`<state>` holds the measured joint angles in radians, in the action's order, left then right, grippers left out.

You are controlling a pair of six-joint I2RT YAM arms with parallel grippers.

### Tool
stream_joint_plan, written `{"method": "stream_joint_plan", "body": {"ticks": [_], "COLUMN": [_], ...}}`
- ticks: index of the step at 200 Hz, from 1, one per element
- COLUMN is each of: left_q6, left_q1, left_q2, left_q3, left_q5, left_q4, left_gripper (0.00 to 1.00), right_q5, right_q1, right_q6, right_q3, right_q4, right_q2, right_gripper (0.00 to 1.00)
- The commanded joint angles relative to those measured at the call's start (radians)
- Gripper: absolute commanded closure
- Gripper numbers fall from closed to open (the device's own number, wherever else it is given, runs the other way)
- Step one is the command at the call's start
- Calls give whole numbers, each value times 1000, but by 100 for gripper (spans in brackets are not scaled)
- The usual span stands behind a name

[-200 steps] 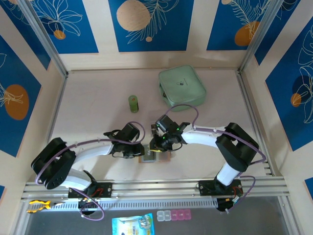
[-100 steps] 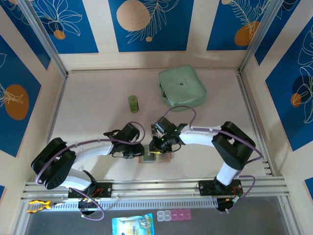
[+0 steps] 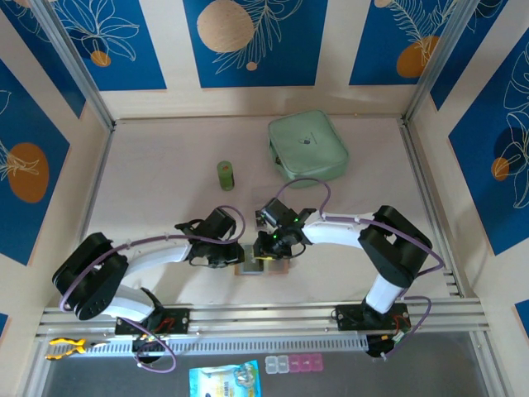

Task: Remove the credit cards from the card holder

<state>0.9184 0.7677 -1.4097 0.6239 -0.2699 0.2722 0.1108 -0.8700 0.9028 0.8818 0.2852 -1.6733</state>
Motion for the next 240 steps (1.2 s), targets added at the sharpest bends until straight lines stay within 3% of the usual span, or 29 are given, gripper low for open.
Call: {"method": "stream_joint_plan", "body": {"ticks": [1, 111, 240], "left_q6": [14, 25, 22], "left_q1": [-8, -8, -1], "left_q2": [18, 41, -41], "left_q3": [-10, 16, 63], "left_q5": [-28, -47, -75], "left_q4": [-4, -11, -38], "left_gripper": [80, 80, 96], "right_q5": [-38, -39, 78], "right_q1": [6, 8, 20], "right_q6": [-25, -26, 6], "right_q3": [6, -18, -56], "right_q4": [62, 51, -64], "right_q2": [25, 86, 52], "right_gripper": [74, 74, 74]}}
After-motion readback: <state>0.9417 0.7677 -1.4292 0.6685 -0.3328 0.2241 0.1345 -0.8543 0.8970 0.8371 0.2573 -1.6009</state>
